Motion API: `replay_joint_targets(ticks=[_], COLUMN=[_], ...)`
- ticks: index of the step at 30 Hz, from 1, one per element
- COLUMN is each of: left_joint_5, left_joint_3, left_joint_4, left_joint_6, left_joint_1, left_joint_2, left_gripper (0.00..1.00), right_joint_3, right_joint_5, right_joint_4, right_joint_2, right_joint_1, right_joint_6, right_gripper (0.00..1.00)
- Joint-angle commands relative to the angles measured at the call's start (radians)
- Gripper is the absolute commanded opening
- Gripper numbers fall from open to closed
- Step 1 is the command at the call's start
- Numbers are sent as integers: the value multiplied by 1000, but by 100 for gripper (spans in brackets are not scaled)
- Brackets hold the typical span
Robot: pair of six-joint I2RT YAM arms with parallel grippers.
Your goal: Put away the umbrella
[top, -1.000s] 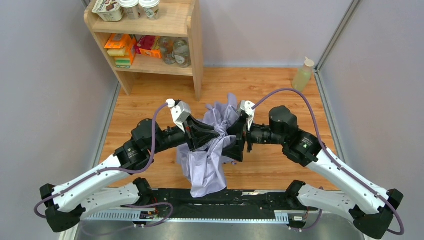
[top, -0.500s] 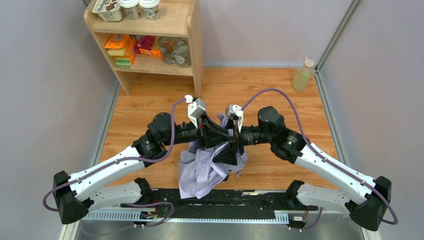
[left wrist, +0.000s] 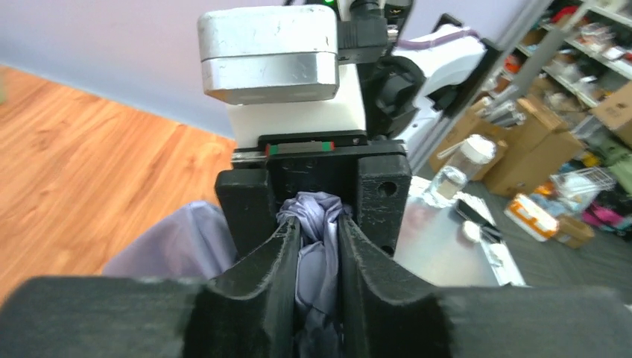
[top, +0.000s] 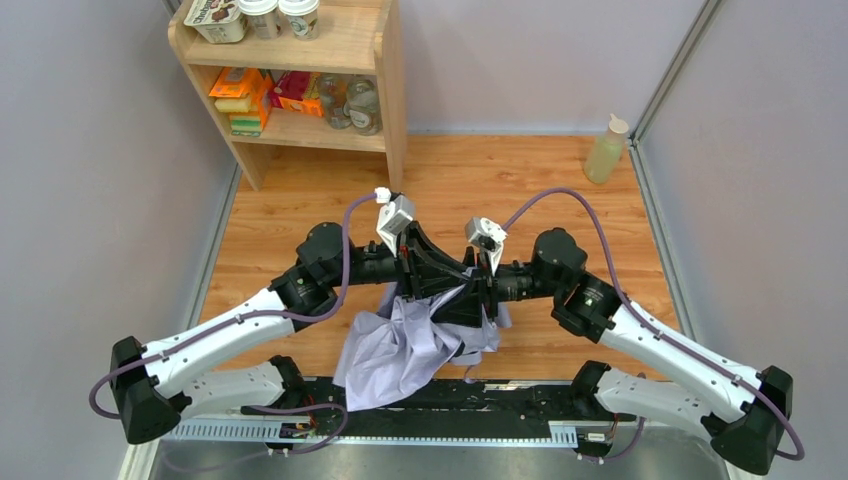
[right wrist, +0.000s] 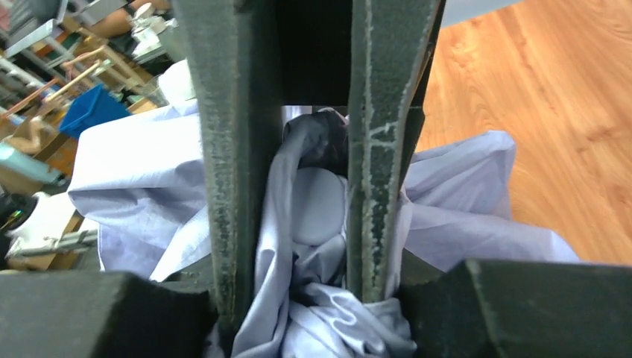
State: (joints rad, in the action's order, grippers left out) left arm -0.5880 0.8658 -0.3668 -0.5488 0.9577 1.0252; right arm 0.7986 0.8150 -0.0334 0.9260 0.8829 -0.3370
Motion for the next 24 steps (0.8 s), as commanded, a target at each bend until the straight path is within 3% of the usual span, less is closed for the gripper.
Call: replay_joint_targets(ticks=[1, 2, 5, 6, 7, 10, 14, 18, 24], left_joint_5=[238, 361, 693, 826, 867, 886, 755, 659, 724], left_joint_3=[145, 188, 278, 318, 331, 302, 204, 134, 148], left_joint_4=[131, 288, 714, 789, 872, 887, 767, 669, 632], left_joint_6=[102, 110, 76, 40, 30, 4, -26, -48, 44], left_joint_1=[32, 30, 30, 29, 29, 29, 30, 30, 27], left_joint_2=[-40, -72, -128, -138, -157, -211, -234, -136, 45], left_gripper=[41, 70, 74, 75, 75, 74, 73, 74, 75], right_joint_3=[19, 28, 53, 62, 86, 160, 261, 300, 324], right_joint_5=[-291, -382, -601, -675, -754, -954, -1116, -1064, -843], right_joint_4=[85, 137, 243, 268, 317, 426, 532, 527, 543], right_joint_2=[-45, -67, -113, -116, -113, -87, -17, -9, -33], right_joint_1=[37, 37, 33, 33, 34, 33, 33, 33, 34], right_joint_6=[44, 61, 99, 117, 131, 185, 222, 217, 230], right_gripper=[0, 0, 0, 0, 0, 0, 0, 0, 0])
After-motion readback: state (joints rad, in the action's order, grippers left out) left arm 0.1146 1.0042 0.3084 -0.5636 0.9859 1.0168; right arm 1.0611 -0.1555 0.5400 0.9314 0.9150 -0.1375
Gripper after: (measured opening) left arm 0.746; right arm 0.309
